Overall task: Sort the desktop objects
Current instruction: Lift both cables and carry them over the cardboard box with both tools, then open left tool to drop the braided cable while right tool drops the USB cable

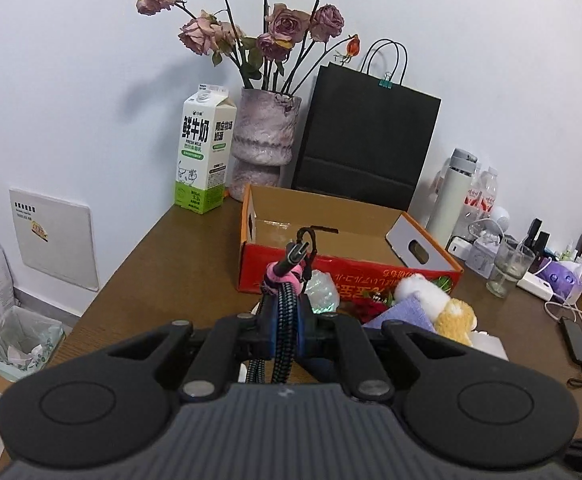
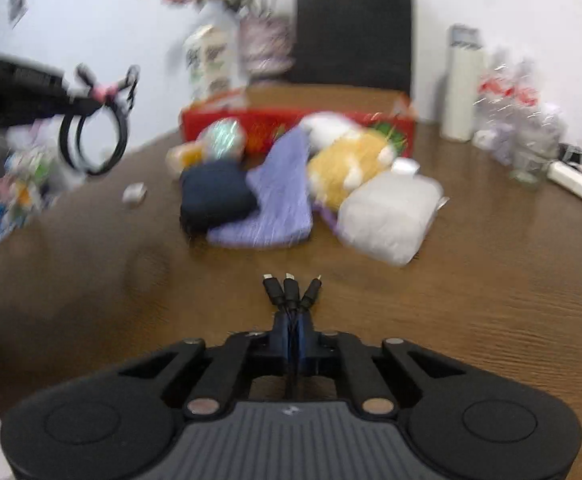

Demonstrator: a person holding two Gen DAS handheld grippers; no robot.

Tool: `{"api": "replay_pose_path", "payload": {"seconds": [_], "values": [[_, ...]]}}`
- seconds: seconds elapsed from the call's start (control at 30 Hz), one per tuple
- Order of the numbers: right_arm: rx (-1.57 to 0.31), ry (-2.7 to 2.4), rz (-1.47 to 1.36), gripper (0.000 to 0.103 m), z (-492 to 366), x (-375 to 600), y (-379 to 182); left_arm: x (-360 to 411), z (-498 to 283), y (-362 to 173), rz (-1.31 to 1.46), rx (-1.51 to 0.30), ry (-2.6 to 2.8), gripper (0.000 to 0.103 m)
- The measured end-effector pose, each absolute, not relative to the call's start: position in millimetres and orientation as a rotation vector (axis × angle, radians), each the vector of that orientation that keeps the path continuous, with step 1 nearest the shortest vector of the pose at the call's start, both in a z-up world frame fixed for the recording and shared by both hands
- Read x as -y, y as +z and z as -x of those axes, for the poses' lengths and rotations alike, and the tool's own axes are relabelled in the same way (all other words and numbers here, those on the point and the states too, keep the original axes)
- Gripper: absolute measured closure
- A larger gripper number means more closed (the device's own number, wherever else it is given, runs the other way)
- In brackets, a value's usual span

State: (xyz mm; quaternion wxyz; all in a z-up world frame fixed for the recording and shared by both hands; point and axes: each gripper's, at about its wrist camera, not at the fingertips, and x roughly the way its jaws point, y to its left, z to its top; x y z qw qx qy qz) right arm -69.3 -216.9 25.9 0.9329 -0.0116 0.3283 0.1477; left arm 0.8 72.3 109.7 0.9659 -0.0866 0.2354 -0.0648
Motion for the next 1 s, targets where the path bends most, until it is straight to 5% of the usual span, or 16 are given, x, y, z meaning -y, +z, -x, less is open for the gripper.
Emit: {"api": "replay_pose_path", "payload": {"seconds": [0.3,0.57,0.77,1.0], "values": [[-0.399,0.284,-0.03,0.101,45.3,226.0,113.4,-67.6,-38.1,152.1,0.169,-0.39,-0.188,0.093],[-0.225,0.268,0.054,0.102,-60.8,207.7,192.8,-37.8,-148.3,182.1,0.118,-0.418,-0.217,0.093],[-0.36,0.302,0.097,0.102,-183.9,189.4,186.3,-12.7,-242.9,142.8,0.015,-0.536,-0.172,0.093],[-0.663,0.238,0.12,0.102,-326.1,181.4,104.1,11.8,-331.0,76.3,-0.129,-0.71,-0.078,0.093]]}}
